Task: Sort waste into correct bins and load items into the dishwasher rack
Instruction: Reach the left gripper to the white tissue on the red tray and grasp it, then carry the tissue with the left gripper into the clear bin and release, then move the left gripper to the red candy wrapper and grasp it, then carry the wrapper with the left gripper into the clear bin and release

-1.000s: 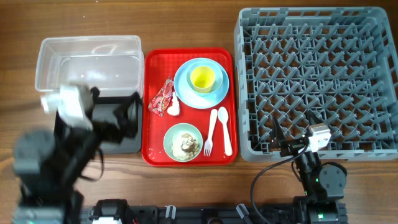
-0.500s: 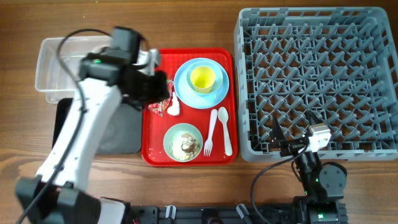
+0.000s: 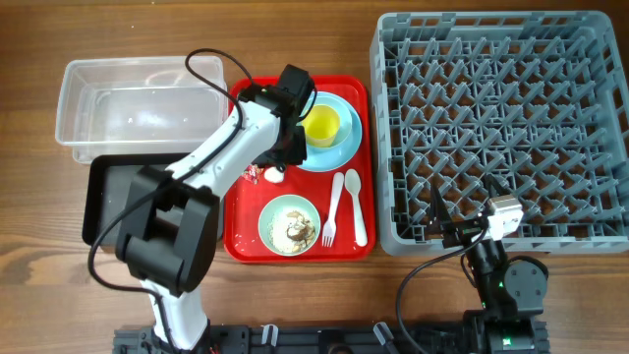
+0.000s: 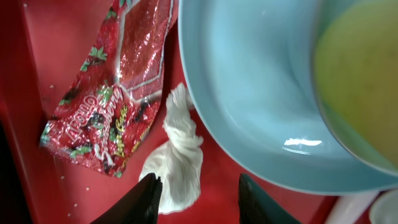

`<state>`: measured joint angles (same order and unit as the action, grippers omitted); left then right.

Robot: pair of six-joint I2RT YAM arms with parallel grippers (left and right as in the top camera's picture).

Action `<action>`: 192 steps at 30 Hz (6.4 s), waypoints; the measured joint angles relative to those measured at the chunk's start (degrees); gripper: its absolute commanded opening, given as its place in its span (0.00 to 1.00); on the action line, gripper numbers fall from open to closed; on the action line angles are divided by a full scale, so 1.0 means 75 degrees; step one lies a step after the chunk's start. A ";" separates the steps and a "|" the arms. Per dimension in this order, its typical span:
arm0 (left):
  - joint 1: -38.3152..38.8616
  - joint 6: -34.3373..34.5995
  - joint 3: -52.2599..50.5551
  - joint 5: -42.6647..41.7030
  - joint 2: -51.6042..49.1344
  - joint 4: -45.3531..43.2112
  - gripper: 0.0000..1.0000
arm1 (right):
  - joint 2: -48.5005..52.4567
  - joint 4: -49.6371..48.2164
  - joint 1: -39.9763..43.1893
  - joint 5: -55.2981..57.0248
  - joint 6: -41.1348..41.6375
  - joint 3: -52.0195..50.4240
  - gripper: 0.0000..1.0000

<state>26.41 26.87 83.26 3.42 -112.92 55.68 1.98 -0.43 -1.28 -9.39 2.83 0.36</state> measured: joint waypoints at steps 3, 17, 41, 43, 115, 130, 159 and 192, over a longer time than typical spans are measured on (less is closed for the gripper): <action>-0.0117 0.0006 0.0000 0.0026 -0.0119 -0.0105 0.38 | 0.0000 0.0000 0.0000 0.0000 0.0000 0.0000 1.00; -0.0137 -0.0373 -0.0283 0.0082 -0.0119 -0.0114 0.42 | 0.0000 0.0000 0.0000 0.0000 0.0000 0.0000 1.00; -0.0472 -0.0516 -0.0073 0.0592 0.1381 -0.0699 0.04 | 0.0000 0.0000 0.0000 0.0000 0.0000 0.0000 1.00; -0.0976 -0.0516 0.0029 0.1090 0.1842 -0.1116 0.04 | 0.0000 0.0000 -0.0003 0.0000 0.0000 0.0000 1.00; -0.1035 -0.2981 -0.3252 -0.0204 0.1839 -0.4462 0.67 | 0.0000 0.0000 0.0000 0.0000 0.0000 0.0000 1.00; -0.1035 -0.3098 -0.3273 0.0198 0.1011 -0.4677 0.57 | 0.0000 0.0000 0.0000 0.0000 0.0000 0.0000 1.00; -0.2809 -0.0790 -0.2556 0.0338 0.3474 -0.6012 0.04 | 0.0000 0.0000 0.0000 0.0000 0.0000 0.0000 1.00; -0.1003 0.0490 -0.2594 -0.3587 0.4943 -0.0344 0.08 | 0.0000 0.0000 -0.0003 0.0000 0.0000 0.0000 1.00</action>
<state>18.90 30.55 63.81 -23.49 -75.85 53.10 1.98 -0.43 -1.30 -9.39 2.83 0.36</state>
